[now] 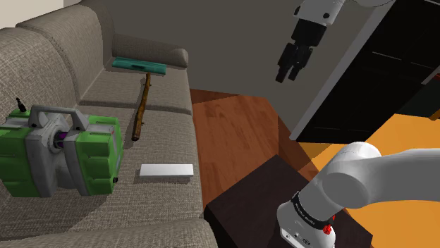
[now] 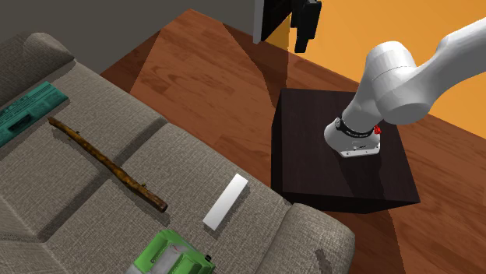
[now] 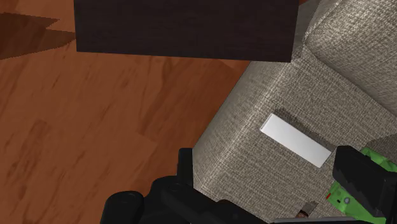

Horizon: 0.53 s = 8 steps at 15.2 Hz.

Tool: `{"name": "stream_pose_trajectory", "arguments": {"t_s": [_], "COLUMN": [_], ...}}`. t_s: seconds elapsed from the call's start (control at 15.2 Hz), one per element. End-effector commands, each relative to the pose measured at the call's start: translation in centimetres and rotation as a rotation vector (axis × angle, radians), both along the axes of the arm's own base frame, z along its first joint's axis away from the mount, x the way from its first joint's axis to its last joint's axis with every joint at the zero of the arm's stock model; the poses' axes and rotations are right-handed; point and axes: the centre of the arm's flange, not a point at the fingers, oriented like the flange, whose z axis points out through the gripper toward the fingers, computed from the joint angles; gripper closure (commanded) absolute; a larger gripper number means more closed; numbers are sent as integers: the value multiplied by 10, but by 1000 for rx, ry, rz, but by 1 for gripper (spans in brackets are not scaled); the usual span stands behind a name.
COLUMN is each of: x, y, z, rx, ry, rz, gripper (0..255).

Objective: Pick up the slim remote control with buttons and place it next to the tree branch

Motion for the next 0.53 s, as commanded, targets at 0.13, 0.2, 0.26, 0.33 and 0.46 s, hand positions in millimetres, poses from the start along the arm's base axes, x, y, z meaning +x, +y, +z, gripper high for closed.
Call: {"name": "stream_pose_trajectory", "arguments": {"t_s": [0.13, 0.2, 0.26, 0.33, 0.46], "x": [12, 18, 24, 30, 41], "y": [11, 17, 23, 29, 41], "z": [-21, -31, -41, -52, -72], "rx": [-1, -2, -2, -3, -4], "ry": [-4, -6, -8, -9, -13], "rz": [40, 59, 79, 99, 139], "gripper": [0, 0, 0, 0, 0]}}
